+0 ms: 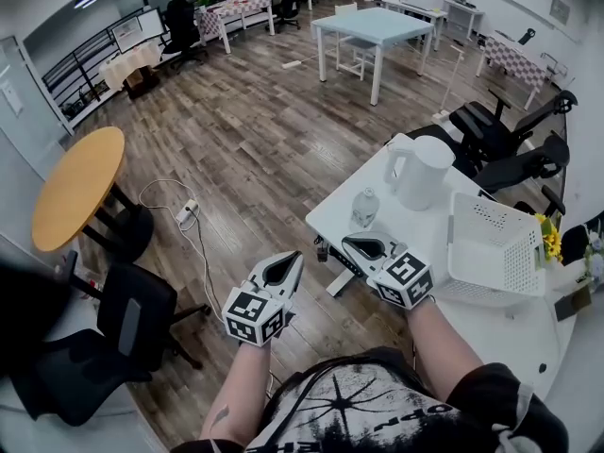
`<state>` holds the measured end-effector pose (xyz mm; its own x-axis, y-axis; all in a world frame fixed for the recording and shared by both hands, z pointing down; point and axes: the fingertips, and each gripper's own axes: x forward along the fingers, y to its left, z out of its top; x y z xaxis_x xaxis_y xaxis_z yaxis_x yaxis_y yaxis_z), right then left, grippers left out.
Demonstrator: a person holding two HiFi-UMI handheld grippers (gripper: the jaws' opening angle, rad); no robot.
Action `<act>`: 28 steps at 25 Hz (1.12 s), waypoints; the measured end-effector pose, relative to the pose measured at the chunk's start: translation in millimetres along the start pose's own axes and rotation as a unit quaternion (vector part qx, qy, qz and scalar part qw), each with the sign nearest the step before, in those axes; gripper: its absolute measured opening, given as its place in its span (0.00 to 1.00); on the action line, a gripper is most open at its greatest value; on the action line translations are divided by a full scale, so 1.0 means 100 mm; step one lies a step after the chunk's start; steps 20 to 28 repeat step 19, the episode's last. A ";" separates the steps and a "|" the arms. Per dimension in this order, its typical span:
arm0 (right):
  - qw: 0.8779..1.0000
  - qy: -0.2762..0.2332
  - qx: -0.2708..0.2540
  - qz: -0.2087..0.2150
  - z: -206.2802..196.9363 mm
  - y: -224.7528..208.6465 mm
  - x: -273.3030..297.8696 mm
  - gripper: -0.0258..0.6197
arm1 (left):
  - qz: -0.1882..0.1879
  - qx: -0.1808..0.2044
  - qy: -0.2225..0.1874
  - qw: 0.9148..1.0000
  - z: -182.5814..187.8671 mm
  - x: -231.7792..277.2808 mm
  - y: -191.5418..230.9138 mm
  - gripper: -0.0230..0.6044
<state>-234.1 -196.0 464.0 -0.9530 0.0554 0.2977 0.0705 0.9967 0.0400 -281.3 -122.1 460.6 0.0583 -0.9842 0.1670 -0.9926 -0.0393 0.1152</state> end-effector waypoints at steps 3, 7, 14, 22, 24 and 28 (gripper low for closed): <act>1.000 0.000 -0.002 0.000 0.01 0.01 0.00 0.07 | 0.000 0.001 0.001 1.000 0.00 -0.01 -0.01 0.05; 1.000 -0.003 -0.004 0.001 0.03 0.03 0.00 0.07 | 0.000 0.002 0.000 1.000 0.01 -0.02 -0.02 0.05; 1.000 -0.004 -0.003 -0.002 0.04 0.07 -0.01 0.07 | 0.001 0.003 0.000 1.000 0.00 -0.08 -0.03 0.05; 1.000 -0.001 0.003 -0.002 -0.03 0.14 -0.06 0.07 | 0.003 0.000 0.008 1.000 -0.07 -0.14 -0.07 0.05; 1.000 -0.001 0.003 -0.002 -0.03 0.14 -0.06 0.07 | 0.003 0.000 0.008 1.000 -0.07 -0.14 -0.07 0.05; 1.000 -0.001 0.003 -0.002 -0.03 0.14 -0.06 0.07 | 0.003 0.000 0.008 1.000 -0.07 -0.14 -0.07 0.05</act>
